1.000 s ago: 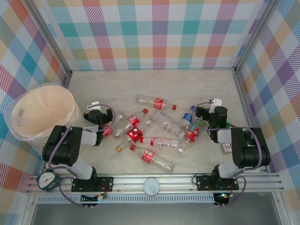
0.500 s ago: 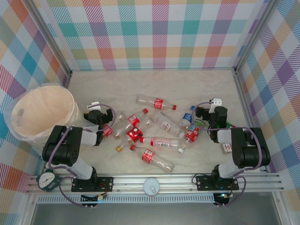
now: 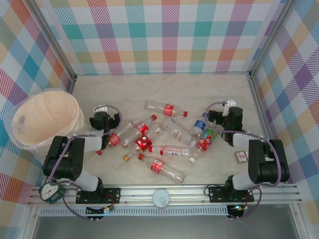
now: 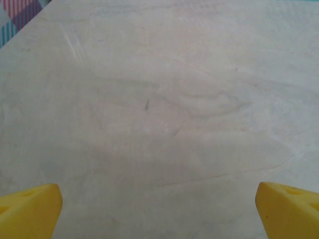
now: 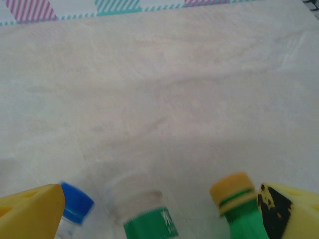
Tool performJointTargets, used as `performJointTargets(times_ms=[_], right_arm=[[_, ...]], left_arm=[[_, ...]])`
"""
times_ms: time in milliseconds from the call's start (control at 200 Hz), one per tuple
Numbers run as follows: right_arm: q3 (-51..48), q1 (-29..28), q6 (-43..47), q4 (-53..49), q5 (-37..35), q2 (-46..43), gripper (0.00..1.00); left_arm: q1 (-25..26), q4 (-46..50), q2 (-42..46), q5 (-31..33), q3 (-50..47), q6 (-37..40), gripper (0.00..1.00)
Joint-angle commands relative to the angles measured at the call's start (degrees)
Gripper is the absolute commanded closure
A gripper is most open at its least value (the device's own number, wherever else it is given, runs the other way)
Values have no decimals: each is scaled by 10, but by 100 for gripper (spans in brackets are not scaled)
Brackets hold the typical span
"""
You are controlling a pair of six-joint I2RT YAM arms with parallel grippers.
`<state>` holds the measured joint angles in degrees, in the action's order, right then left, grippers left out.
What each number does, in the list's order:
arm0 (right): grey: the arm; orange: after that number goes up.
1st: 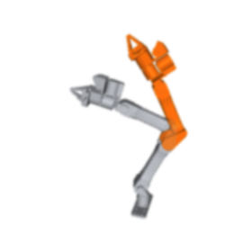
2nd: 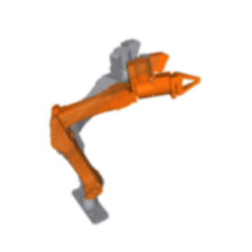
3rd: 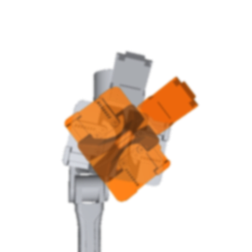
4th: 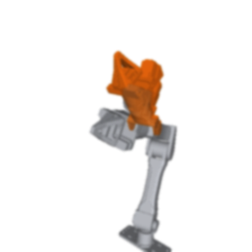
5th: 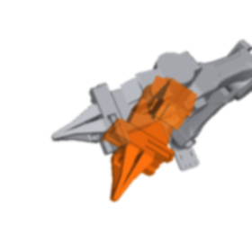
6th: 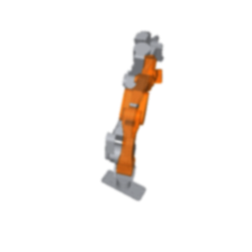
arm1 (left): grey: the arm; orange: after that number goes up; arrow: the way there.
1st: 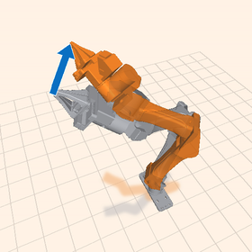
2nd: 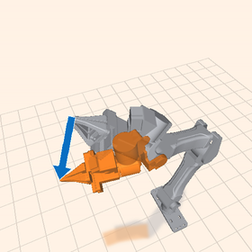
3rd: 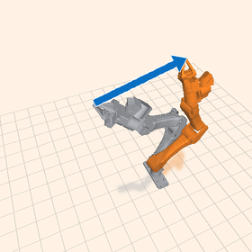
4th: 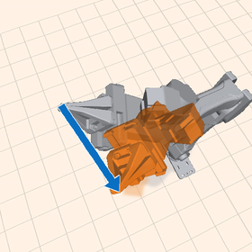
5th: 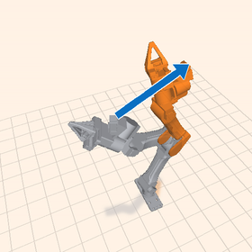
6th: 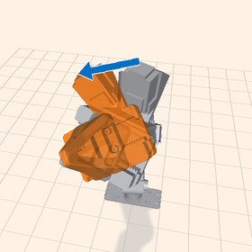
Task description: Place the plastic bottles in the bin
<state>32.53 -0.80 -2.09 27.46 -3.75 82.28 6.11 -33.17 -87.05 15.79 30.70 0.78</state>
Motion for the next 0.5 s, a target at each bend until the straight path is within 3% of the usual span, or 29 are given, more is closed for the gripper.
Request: performJointTargets(times_ms=[0,120,235,370,495], right_arm=[[99,2,-1,-196,21,-71,1],[237,2,-70,-486,-29,-81,1],[317,3,-106,-683,-78,-62,1],[370,18,-106,-803,-139,-19,4],[392,75,-104,-820,-90,30,9]], left_arm=[[23,172,59,-13,107,37,2],[53,350,76,19,227,13,0],[83,513,69,8,323,-64,0],[116,618,59,-54,377,-138,0],[140,652,69,-120,372,-188,2]])
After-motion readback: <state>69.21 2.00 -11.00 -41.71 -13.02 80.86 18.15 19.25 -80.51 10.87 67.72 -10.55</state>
